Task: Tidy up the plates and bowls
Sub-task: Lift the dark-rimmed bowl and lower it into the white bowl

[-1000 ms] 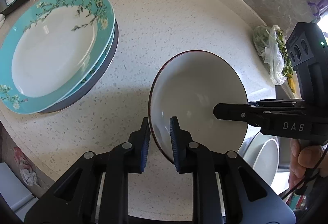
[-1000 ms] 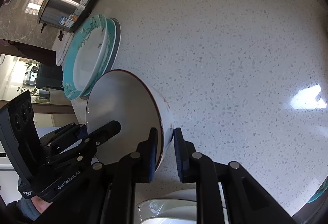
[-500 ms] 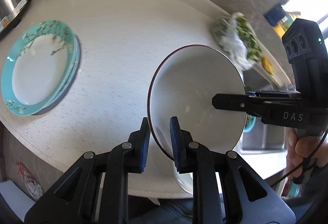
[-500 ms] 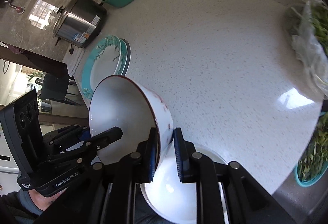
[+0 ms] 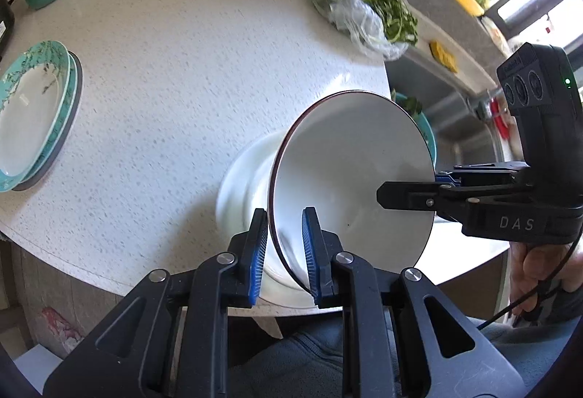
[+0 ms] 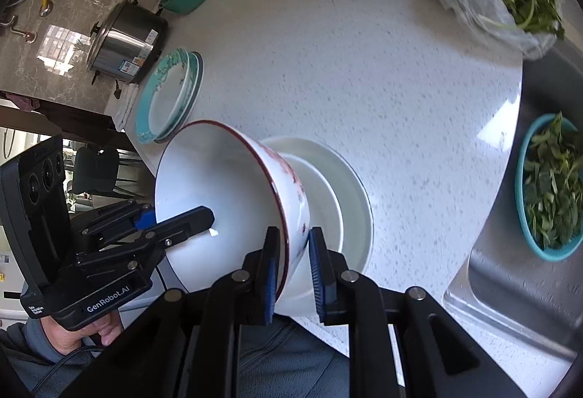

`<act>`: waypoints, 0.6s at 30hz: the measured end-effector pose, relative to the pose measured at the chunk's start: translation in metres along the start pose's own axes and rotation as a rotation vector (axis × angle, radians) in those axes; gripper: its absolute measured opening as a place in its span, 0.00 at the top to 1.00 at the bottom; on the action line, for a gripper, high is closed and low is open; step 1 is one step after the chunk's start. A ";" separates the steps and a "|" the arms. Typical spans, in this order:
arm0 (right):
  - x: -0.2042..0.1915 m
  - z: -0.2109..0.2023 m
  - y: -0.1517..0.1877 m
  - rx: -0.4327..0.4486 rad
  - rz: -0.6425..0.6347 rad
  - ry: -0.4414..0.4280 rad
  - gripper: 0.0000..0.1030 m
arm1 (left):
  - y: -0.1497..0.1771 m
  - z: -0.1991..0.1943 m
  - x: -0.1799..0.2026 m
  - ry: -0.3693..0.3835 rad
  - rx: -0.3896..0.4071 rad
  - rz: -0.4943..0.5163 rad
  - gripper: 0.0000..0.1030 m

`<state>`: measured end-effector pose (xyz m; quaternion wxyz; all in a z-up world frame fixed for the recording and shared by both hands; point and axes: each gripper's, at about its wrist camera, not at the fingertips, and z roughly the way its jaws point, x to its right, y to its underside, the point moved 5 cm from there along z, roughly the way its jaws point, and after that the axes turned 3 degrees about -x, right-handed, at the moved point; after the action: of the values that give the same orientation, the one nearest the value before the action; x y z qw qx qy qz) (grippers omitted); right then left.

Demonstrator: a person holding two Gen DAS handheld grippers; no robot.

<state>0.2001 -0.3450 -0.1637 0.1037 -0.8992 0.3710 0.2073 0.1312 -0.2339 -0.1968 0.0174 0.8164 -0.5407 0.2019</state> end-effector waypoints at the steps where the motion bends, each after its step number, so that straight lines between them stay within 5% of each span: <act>1: 0.002 0.001 0.003 -0.003 0.005 0.000 0.82 | 0.003 0.002 0.002 0.000 -0.006 0.003 0.83; 18: 0.013 0.019 0.005 -0.017 -0.018 0.074 0.82 | 0.015 0.045 -0.006 -0.017 -0.092 -0.026 0.83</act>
<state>0.1991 -0.3500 -0.1867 0.0842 -0.9103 0.3648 0.1763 0.1300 -0.2460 -0.2427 0.0527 0.8233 -0.5390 0.1698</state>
